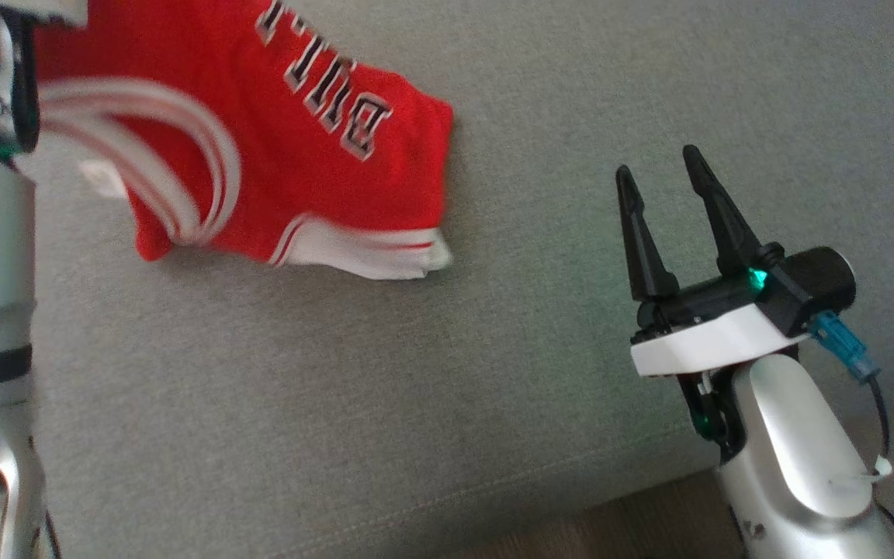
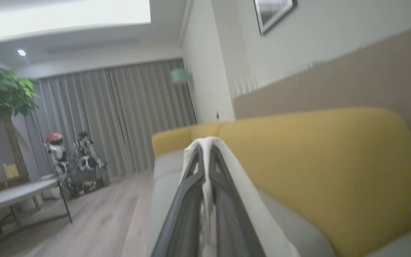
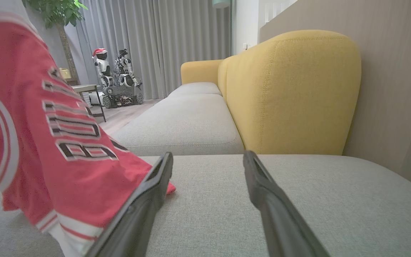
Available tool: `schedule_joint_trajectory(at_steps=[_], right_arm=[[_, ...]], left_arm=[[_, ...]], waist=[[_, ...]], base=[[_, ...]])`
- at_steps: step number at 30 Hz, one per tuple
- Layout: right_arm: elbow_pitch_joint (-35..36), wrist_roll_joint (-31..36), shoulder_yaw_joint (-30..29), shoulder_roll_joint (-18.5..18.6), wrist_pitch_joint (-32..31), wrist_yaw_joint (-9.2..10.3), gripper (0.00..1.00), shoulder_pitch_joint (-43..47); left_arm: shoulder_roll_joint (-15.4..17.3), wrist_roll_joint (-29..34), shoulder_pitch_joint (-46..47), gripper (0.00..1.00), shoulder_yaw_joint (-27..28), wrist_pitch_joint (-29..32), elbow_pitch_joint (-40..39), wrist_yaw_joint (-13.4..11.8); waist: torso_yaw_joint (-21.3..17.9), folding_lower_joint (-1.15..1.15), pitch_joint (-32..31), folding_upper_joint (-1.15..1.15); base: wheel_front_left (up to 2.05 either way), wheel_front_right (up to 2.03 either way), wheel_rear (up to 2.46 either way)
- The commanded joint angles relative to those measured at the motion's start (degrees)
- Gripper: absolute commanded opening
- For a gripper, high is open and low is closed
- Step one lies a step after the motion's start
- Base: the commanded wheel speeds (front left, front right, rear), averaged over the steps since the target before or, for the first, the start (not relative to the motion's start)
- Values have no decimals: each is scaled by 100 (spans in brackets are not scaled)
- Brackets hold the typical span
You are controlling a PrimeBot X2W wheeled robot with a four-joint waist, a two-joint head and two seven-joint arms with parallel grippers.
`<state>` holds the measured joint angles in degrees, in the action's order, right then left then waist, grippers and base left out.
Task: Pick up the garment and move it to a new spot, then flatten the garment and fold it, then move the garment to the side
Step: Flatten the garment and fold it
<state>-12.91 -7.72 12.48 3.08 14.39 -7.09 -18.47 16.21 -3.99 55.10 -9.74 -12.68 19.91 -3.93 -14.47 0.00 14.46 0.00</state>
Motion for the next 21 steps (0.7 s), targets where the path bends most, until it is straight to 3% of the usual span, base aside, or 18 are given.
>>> schedule_joint_trajectory(at_steps=[1, 5, 6, 7, 12, 17, 21], right_arm=[[230, -73, 162, -20, 60, -40, 100, -241], [292, -184, 258, -20, 60, -40, 100, -313], [308, -206, 276, -20, 60, -40, 100, -335], [321, -219, 290, -20, 60, -40, 100, -357], [338, -212, 330, -20, 61, -40, 100, -393], [288, -112, 279, -20, 61, -40, 100, -330], [215, 35, 174, -20, 61, -40, 100, -226]], left_arm=[[309, 61, 117, 0, 114, 219, 242, 57], [425, 141, 203, 0, 14, 484, 1305, 101], [455, 169, 239, 45, 11, 449, 1506, 63], [468, 180, 278, 100, 19, 404, 1696, 20], [499, 180, 604, 100, 114, 40, 2341, -248], [322, 52, 718, 100, 91, -197, 2292, -163], [78, -165, 363, 100, 120, -227, 1728, -37]], waist=[[-118, 0, 104, 0], [-261, 0, 285, 0], [-290, 0, 334, 0], [-310, 0, 376, 0], [-305, 0, 499, 0], [-82, 0, 400, 0], [208, 0, 163, 0]], base=[[0, 0, 0], [0, 0, 0], [0, 0, 0], [0, 0, 0], [0, 0, 0], [0, 0, 0], [0, 0, 0]])
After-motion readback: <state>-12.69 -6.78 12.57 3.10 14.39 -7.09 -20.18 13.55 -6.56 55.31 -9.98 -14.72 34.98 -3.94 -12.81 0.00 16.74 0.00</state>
